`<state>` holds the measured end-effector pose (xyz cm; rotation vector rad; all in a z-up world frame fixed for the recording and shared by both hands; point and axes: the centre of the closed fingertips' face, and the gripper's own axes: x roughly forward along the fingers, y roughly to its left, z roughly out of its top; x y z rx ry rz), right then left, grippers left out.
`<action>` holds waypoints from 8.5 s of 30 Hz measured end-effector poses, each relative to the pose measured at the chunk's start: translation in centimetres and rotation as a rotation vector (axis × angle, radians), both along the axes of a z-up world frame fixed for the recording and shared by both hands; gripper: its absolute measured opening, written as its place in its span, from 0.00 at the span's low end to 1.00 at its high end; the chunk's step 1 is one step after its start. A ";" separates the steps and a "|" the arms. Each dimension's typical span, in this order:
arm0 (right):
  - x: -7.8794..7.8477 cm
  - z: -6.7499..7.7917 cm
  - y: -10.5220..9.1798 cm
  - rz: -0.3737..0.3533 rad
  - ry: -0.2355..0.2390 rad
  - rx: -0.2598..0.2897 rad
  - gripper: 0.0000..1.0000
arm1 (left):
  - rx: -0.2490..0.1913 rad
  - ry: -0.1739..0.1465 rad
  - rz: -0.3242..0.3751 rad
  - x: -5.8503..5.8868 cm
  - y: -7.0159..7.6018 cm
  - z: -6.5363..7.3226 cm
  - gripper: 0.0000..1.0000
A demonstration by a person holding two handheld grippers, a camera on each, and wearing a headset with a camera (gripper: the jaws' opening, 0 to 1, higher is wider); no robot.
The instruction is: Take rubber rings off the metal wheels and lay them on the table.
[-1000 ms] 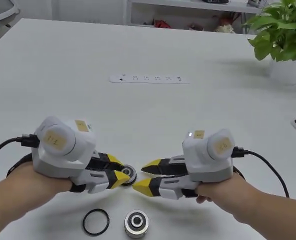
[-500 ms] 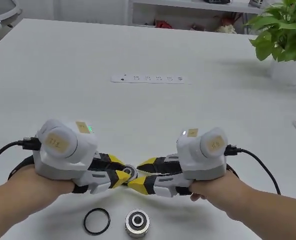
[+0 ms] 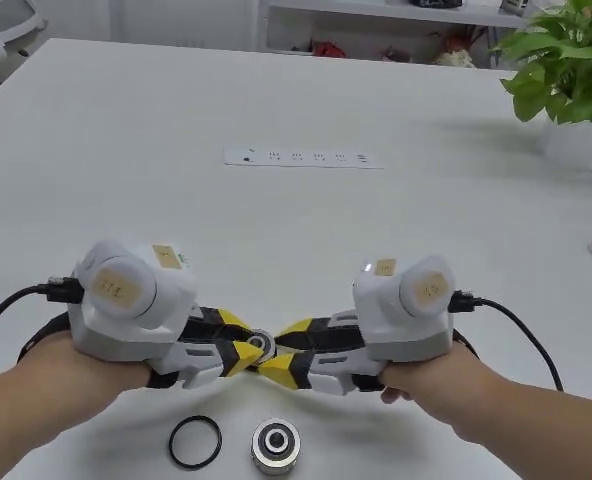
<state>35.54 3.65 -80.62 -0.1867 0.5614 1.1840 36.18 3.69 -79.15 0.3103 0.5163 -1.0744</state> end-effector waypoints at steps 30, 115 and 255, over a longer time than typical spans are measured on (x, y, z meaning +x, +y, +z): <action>0.0 -0.2 -1.0 -0.052 0.066 0.011 0.01 | 0.008 -0.009 0.009 0.0 -0.1 -0.1 0.14; -0.2 1.9 -0.2 -0.117 0.197 0.163 0.00 | 0.058 -0.026 0.020 -0.2 0.0 -0.2 0.13; -7.8 1.3 4.7 -0.092 0.328 0.033 0.03 | 0.000 -0.113 0.146 -10.4 10.2 7.1 0.62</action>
